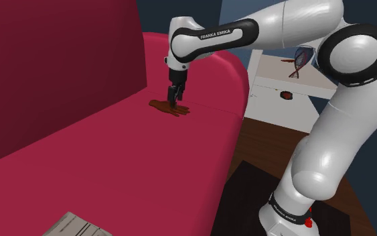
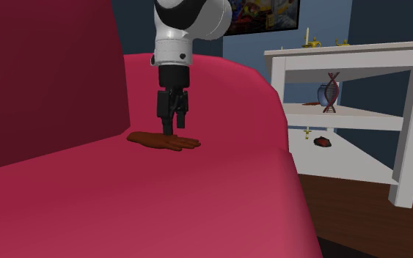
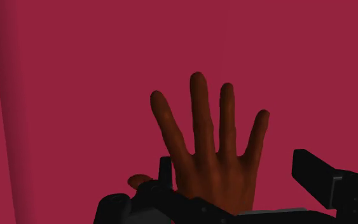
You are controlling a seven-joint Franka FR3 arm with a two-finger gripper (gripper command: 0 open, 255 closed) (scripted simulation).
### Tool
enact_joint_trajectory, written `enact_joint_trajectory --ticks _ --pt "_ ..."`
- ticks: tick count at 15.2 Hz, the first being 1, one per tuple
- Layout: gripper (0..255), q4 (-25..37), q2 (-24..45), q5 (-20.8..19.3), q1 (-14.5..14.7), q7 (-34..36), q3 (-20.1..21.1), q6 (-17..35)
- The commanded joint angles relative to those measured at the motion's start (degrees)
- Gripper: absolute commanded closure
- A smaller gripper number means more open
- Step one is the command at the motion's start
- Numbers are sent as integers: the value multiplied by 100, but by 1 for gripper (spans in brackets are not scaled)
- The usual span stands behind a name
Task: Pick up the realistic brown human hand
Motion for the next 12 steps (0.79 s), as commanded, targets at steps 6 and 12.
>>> enact_joint_trajectory --ticks 6,12 --pt "0 1500 1234 -12 97 -514 102 141" --pt "0 1100 1282 -15 96 -514 102 589"
